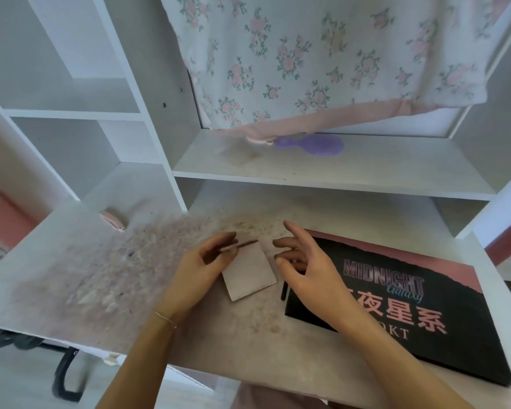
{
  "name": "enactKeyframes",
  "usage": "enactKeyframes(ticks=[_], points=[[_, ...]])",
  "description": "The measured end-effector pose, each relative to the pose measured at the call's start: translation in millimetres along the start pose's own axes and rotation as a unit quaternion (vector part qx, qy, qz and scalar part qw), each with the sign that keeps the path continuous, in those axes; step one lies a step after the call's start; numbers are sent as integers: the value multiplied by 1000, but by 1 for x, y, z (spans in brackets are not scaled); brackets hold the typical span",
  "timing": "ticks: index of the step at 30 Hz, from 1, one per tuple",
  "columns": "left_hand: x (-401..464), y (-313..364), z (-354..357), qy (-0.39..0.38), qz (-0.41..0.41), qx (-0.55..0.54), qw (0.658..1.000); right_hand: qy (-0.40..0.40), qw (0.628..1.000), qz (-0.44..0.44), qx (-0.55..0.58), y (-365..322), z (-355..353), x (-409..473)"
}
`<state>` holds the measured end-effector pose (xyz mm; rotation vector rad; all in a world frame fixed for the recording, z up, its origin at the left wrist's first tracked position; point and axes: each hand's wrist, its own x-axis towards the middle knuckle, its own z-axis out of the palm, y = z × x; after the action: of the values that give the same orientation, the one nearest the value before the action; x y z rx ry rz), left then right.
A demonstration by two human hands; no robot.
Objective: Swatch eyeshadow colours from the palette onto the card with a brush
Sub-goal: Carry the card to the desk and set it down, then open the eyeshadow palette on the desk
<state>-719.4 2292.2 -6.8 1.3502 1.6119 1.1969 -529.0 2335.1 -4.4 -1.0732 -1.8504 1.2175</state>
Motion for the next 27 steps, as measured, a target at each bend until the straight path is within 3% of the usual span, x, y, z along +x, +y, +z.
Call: enactKeyframes(ticks=[3,5,10,14,18,22,27], points=[[6,-7,-4,104,-15,11,994,-22,998,-23,-48,-1,8,2],[12,-14,-9,148,4,80,986,-29,995,-38,-90,2,10,1],[29,-29,-26,164,7,228,960,-37,984,-73,-160,11,11,-1],[37,-35,-34,166,-44,346,922,-32,982,-80,-170,11,6,-1],[28,-26,-29,196,-38,316,928,-27,971,-88,-222,10,-6,-6],[5,-10,-21,253,42,296,920,-63,950,-88,-293,12,-26,-17],[-21,11,-4,297,120,266,909,-167,878,-80,-442,23,-52,-36]])
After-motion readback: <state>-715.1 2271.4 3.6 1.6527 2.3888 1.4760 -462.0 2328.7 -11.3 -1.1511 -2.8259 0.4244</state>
